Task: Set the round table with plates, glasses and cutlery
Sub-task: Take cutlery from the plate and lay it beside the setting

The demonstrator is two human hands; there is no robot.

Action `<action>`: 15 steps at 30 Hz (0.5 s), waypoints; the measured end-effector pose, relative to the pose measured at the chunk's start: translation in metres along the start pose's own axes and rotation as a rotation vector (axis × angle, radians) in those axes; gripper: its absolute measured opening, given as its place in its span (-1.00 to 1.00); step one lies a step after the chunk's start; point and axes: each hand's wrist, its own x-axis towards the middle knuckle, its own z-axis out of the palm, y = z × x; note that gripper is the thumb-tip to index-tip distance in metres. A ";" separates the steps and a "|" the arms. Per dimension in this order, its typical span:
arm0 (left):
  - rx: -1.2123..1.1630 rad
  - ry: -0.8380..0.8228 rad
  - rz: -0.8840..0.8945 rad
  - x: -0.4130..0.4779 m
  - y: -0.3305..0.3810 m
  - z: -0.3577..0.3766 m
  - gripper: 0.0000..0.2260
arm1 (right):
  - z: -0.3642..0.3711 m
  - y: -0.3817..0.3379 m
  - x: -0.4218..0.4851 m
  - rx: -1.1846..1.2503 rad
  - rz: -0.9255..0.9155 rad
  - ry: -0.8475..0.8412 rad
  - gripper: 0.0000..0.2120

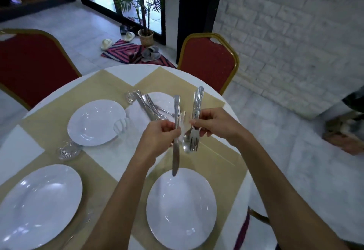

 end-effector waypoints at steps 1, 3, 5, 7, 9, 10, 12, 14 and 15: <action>0.007 -0.016 -0.009 -0.008 -0.009 0.004 -0.96 | 0.006 0.007 -0.011 0.000 0.022 -0.016 -0.91; 0.015 -0.040 -0.022 -0.024 -0.024 0.011 -0.93 | 0.018 0.019 -0.029 -0.002 0.068 -0.052 -0.89; 0.019 -0.071 -0.039 -0.039 -0.036 0.015 -0.87 | 0.030 0.031 -0.045 -0.007 0.101 -0.086 -0.83; 0.023 -0.104 -0.057 -0.051 -0.048 0.019 -0.87 | 0.041 0.041 -0.059 0.012 0.118 -0.106 -0.78; 0.068 -0.123 -0.066 -0.062 -0.056 0.021 -0.92 | 0.050 0.050 -0.071 0.051 0.130 -0.108 -0.78; 0.088 -0.128 -0.072 -0.067 -0.060 0.022 -0.93 | 0.053 0.054 -0.077 0.073 0.134 -0.107 -0.79; 0.119 -0.137 -0.078 -0.077 -0.065 0.023 -0.93 | 0.060 0.061 -0.087 0.114 0.137 -0.103 -0.81; 0.147 -0.151 -0.080 -0.085 -0.069 0.026 -0.90 | 0.065 0.067 -0.097 0.139 0.141 -0.093 -0.82; 0.157 -0.159 -0.080 -0.088 -0.070 0.027 -0.88 | 0.067 0.069 -0.101 0.149 0.143 -0.085 -0.83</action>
